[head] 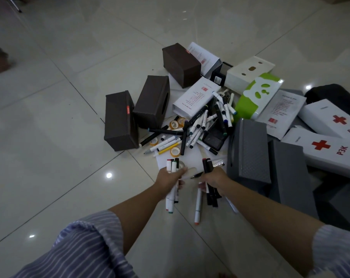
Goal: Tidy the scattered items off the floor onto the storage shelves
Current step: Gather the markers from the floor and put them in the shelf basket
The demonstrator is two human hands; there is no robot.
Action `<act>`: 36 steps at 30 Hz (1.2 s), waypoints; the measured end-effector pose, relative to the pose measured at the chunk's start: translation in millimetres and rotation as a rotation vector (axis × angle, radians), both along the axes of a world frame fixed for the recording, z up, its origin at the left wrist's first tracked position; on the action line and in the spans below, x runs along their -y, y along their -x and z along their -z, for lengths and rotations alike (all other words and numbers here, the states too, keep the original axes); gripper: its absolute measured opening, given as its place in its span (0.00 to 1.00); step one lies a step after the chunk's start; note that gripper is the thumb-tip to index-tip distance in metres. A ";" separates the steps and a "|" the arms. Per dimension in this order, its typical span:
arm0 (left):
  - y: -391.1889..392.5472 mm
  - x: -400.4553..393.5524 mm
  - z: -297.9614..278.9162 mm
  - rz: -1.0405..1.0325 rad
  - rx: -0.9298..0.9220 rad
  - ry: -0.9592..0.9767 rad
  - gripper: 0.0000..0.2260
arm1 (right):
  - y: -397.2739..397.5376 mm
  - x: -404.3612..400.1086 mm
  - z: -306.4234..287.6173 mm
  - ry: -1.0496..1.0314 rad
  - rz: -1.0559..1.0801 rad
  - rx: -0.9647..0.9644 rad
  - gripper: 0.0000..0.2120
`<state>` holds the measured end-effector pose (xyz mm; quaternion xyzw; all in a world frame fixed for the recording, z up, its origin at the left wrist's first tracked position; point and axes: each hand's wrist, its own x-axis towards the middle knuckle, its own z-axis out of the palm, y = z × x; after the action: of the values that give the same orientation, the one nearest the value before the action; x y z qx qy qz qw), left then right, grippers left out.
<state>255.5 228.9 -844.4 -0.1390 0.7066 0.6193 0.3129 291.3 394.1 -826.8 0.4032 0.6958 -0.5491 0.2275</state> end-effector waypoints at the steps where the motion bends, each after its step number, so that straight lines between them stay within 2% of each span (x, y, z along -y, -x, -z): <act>1: 1.3 1.2 1.1 -0.046 0.023 -0.002 0.11 | -1.1 -1.2 3.7 -0.060 -0.032 -0.007 0.08; 3: 4.3 3.4 1.9 -0.117 0.055 0.001 0.11 | -3.2 -0.9 7.4 -0.157 -0.088 -0.004 0.10; 6: 8.3 6.3 4.6 -0.154 0.066 0.032 0.13 | -7.8 4.2 15.0 -0.212 -0.121 0.041 0.22; 8: 9.5 8.2 5.2 -0.156 0.069 0.042 0.13 | -11.0 10.8 14.1 -0.302 -0.229 0.085 0.26; 10: 10.2 10.3 6.1 -0.155 0.063 0.055 0.12 | -13.1 15.5 13.7 -0.388 -0.330 0.113 0.27; 13: 11.0 14.0 6.7 -0.177 0.030 0.076 0.11 | -13.3 17.4 13.6 -0.494 -0.362 0.125 0.25; 15: 13.9 17.2 7.3 -0.204 -0.008 0.104 0.11 | -10.3 15.8 15.8 -0.474 -0.356 0.126 0.23; 19: 22.9 21.8 6.3 -0.217 -0.068 0.146 0.13 | 1.7 8.9 15.9 -0.304 -0.207 0.143 0.21; 22: 29.4 18.8 7.1 -0.262 -0.065 0.149 0.10 | 16.8 0.0 9.8 0.040 0.128 0.040 0.17; 24: 33.6 11.6 4.9 -0.300 -0.062 0.115 0.08 | 27.6 -4.0 0.7 0.267 0.317 -0.028 0.10; 27: 43.4 -4.9 -3.0 -0.336 -0.070 0.068 0.04 | 43.7 -7.9 -14.1 0.479 0.476 -0.158 0.02; 30: 57.3 -23.1 -14.2 -0.343 -0.072 -0.002 0.04 | 58.3 -13.0 -34.9 0.672 0.582 -0.310 0.07; 33: 71.2 -41.1 -26.8 -0.312 -0.115 -0.075 0.04 | 70.6 -24.5 -51.7 0.769 0.595 -0.426 0.09; 36: 86.2 -58.8 -38.5 -0.269 -0.194 -0.077 0.05 | 81.7 -41.1 -59.1 0.707 0.587 -0.508 0.12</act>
<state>169.3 287.7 -805.9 -0.1597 0.6844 0.6927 0.1624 209.6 435.2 -767.6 0.3340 0.3592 -0.8714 0.0105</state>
